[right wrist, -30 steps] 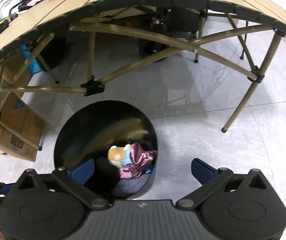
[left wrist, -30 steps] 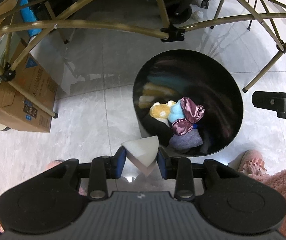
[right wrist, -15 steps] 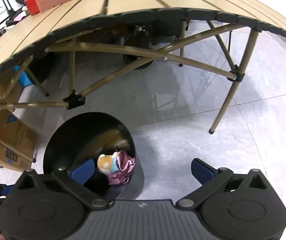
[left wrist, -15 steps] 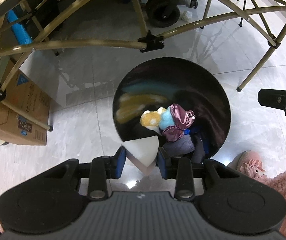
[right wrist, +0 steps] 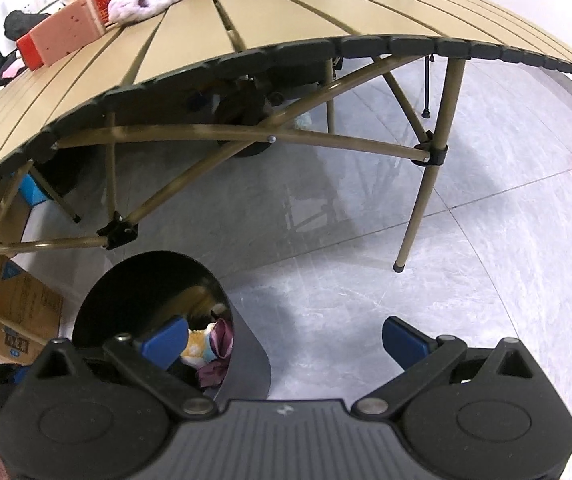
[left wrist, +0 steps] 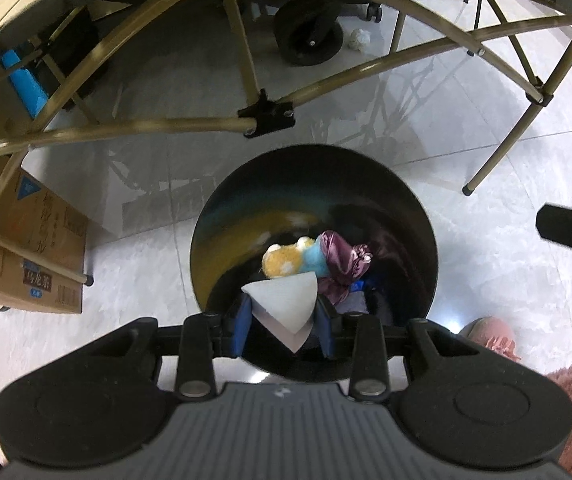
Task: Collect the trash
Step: 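Lower the white sponge into the bin and open the left gripper, then raise both grippers back toward the table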
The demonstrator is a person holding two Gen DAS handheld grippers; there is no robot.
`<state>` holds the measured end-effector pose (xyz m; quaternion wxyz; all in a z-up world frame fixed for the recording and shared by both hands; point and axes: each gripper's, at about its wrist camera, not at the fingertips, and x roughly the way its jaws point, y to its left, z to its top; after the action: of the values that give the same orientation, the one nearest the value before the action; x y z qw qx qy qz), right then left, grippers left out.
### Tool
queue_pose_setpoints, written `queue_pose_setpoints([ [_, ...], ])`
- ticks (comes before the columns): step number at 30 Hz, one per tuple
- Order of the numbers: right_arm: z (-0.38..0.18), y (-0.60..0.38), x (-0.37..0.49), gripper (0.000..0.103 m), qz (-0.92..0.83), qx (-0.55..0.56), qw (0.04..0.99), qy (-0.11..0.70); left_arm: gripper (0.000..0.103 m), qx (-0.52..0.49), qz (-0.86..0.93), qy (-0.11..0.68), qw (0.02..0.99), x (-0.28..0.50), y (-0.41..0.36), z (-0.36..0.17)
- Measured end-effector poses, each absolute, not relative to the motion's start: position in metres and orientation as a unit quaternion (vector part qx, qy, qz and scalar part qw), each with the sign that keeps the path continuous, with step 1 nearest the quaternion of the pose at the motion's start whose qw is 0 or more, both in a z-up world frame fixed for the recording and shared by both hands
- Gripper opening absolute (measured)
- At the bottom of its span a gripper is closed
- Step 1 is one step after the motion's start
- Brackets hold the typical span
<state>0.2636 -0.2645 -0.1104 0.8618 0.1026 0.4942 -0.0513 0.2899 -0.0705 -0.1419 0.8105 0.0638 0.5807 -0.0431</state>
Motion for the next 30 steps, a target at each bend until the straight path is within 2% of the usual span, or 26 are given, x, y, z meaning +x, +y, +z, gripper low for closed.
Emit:
queue_pose_setpoints([
  [6, -0.109, -0.267, 0.263, 0.103, -0.053, 0.107, 0.862, 0.492, 0.038, 0.064, -0.050, 0.573, 0.815, 0.296, -0.079, -0.138],
  [7, -0.108, -0.268, 0.262, 0.103, -0.054, 0.108, 0.862, 0.492, 0.043, 0.066, -0.050, 0.572, 0.816, 0.297, -0.080, -0.138],
  [9, -0.108, -0.268, 0.262, 0.103, -0.055, 0.109, 0.863, 0.491, 0.061, 0.069, -0.050, 0.572, 0.816, 0.297, -0.082, -0.138],
  [10, -0.108, -0.268, 0.262, 0.103, -0.056, 0.108, 0.863, 0.490, 0.077, 0.069, -0.049, 0.573, 0.815, 0.297, -0.082, -0.138],
  [11, -0.108, -0.268, 0.262, 0.103, -0.056, 0.107, 0.863, 0.490, 0.088, 0.068, -0.048, 0.572, 0.816, 0.297, -0.082, -0.138],
  [14, -0.108, -0.266, 0.262, 0.103, -0.057, 0.105, 0.864, 0.489, 0.103, 0.062, -0.040, 0.571, 0.817, 0.299, -0.079, -0.136],
  [30, -0.108, -0.265, 0.263, 0.103, -0.056, 0.102, 0.864, 0.490, 0.103, 0.054, -0.033, 0.594, 0.802, 0.301, -0.075, -0.142],
])
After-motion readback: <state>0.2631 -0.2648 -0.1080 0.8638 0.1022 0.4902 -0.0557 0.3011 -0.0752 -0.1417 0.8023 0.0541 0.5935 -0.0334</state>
